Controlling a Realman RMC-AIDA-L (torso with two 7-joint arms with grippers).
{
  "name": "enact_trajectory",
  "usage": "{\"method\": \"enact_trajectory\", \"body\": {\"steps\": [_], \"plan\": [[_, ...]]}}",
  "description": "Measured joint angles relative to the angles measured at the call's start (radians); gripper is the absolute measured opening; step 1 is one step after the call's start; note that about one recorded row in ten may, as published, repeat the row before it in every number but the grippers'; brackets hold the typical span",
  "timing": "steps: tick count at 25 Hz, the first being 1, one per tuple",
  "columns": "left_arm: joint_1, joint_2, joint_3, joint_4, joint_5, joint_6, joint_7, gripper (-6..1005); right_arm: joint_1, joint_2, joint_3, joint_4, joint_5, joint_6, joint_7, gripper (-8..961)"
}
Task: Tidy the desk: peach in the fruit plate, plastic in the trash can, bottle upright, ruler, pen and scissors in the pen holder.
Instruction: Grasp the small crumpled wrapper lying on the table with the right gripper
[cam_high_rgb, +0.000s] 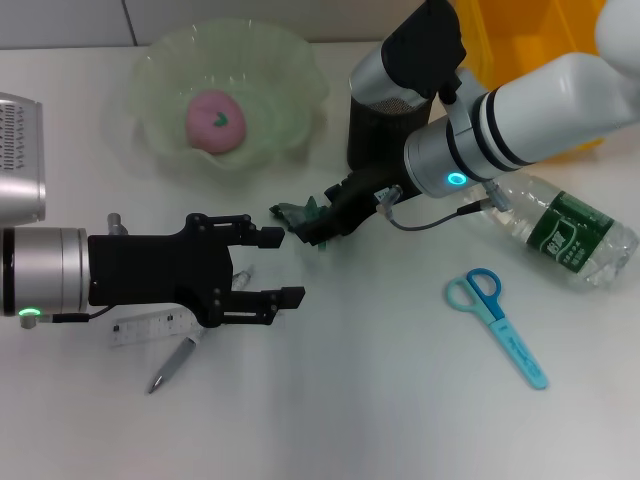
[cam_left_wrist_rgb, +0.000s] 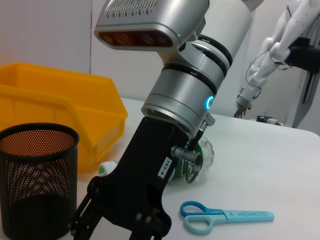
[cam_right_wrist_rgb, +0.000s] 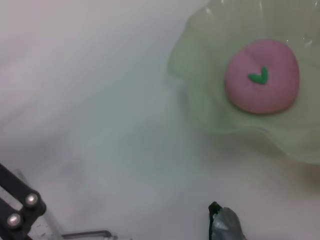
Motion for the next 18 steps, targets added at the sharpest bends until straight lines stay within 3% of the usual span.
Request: {"method": "enact_trajectory", "body": {"steps": [10, 15, 18], "plan": [[-0.004, 0.0, 0.0, -0.004, 0.001, 0.0, 0.001, 744, 0.0, 0.0, -0.006, 0.0, 0.002, 0.002, 0.0, 673], [-0.012, 0.001, 0.0, -0.019, 0.001, -0.001, 0.002, 743, 0.0, 0.0, -0.009, 0.0, 0.002, 0.003, -0.003, 445], [-0.013, 0.001, 0.0, -0.02, 0.001, -0.005, 0.003, 743, -0.001, 0.0, -0.015, 0.0, 0.002, 0.01, -0.006, 205]]}}
